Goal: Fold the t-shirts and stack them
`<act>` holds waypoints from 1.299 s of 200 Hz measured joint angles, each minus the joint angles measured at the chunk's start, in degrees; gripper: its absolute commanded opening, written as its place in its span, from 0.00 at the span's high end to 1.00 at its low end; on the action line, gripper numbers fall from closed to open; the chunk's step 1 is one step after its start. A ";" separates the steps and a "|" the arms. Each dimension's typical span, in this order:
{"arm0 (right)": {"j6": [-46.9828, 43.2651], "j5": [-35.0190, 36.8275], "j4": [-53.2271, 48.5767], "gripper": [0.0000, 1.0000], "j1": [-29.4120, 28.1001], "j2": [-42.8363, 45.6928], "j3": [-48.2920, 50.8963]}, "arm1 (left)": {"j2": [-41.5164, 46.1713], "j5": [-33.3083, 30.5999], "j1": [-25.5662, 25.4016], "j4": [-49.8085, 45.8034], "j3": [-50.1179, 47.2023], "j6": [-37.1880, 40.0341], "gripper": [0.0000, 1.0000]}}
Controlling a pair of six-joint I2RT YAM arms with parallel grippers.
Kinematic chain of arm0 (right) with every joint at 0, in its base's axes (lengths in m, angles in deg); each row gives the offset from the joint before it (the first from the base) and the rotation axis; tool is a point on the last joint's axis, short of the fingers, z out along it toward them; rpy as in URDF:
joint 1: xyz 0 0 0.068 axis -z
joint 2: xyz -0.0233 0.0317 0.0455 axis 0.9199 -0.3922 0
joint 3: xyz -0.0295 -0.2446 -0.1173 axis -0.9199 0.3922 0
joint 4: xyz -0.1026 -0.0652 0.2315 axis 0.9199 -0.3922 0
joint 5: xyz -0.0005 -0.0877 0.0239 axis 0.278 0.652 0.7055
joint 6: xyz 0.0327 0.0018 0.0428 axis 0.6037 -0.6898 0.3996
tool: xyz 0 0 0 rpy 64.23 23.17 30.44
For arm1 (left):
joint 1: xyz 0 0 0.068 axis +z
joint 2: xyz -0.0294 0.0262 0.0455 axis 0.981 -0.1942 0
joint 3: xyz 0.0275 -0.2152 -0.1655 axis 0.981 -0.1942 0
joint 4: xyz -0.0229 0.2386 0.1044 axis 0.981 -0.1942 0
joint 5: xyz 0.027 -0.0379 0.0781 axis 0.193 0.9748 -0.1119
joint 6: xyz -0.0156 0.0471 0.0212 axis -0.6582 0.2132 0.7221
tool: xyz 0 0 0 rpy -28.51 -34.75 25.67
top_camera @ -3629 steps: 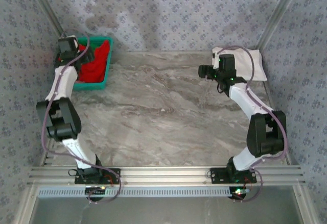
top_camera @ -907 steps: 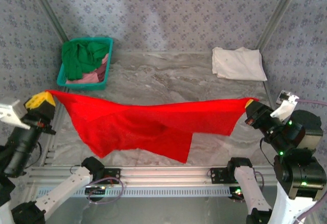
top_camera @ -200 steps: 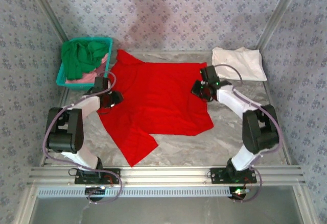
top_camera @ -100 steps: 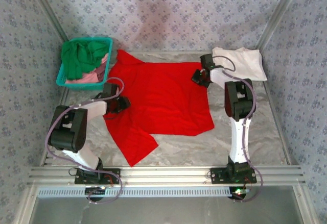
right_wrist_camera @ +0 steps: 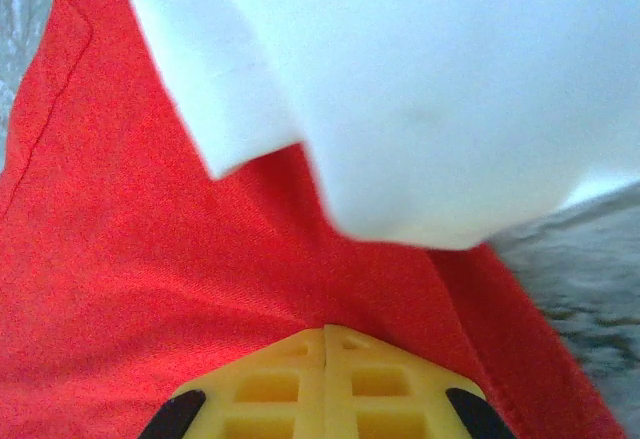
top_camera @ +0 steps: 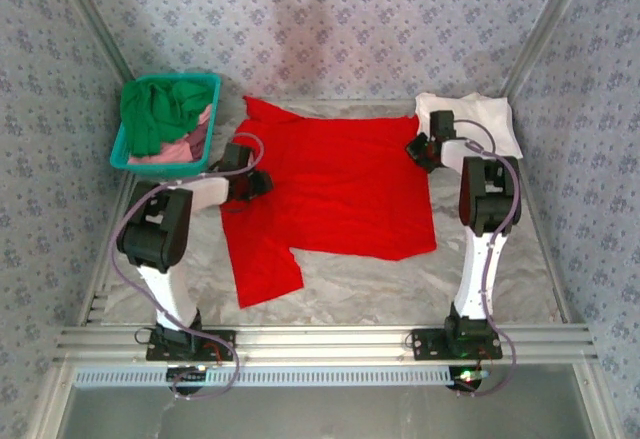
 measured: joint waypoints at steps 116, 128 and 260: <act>-7.10 -5.53 -9.31 0.62 -3.54 9.03 -5.53 | 28.83 -6.64 3.93 -15.17 -5.42 2.12 0.42; -10.23 -5.31 -9.92 0.55 -5.88 15.54 -2.08 | 37.11 -6.82 2.67 -19.10 -8.66 0.28 0.41; -23.56 5.99 -3.65 0.38 -22.25 53.22 45.97 | 60.96 -2.99 -23.65 -55.25 -32.15 -30.23 0.44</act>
